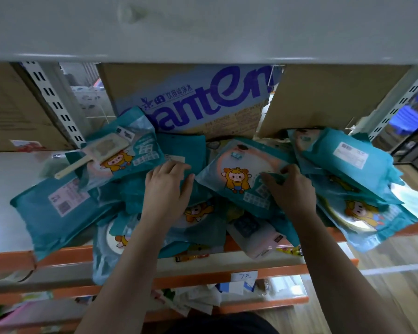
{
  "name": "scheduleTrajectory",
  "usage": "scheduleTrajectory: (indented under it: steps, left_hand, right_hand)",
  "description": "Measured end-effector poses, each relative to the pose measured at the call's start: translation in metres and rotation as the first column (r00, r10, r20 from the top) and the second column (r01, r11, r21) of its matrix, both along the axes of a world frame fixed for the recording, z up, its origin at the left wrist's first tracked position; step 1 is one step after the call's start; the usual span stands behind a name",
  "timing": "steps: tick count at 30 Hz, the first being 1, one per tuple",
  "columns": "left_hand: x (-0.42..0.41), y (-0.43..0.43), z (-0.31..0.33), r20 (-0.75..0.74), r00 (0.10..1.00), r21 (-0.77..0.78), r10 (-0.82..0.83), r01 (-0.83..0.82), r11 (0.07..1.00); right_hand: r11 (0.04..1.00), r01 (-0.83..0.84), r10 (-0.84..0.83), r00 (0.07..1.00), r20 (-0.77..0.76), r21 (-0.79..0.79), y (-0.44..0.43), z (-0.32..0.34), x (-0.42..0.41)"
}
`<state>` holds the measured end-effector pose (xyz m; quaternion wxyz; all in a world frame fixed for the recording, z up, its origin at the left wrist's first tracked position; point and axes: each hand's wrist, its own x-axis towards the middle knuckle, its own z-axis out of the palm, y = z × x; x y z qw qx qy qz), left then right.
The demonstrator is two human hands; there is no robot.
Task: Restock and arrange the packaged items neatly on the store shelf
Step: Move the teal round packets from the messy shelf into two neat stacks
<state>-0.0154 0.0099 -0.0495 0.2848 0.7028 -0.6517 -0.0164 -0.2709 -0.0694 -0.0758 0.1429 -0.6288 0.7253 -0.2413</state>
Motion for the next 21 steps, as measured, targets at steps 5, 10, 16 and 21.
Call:
scheduleTrajectory:
  steps: [5, 10, 16, 21]
  left_hand:
    - [0.028, 0.000, -0.001, 0.013, 0.998, -0.074, 0.065, -0.064, 0.995]
    - [0.057, -0.006, -0.001, -0.010, 0.984, -0.121, 0.175, -0.175, 0.977]
    - [0.081, -0.022, -0.004, 0.058, 0.973, 0.012, 0.222, -0.223, 0.975]
    - [0.067, -0.028, 0.002, -0.035, 0.998, -0.157, 0.059, -0.064, 0.986]
  right_hand:
    - [0.995, 0.036, -0.052, 0.984, 0.168, 0.094, -0.018, 0.005, 0.010]
    - [0.981, 0.122, -0.177, 0.887, 0.426, 0.153, -0.025, 0.004, 0.003]
    - [0.981, 0.092, -0.192, 0.623, 0.758, 0.173, -0.018, 0.006, 0.000]
    - [0.980, 0.008, -0.171, 0.548, 0.819, 0.199, -0.012, 0.002, -0.001]
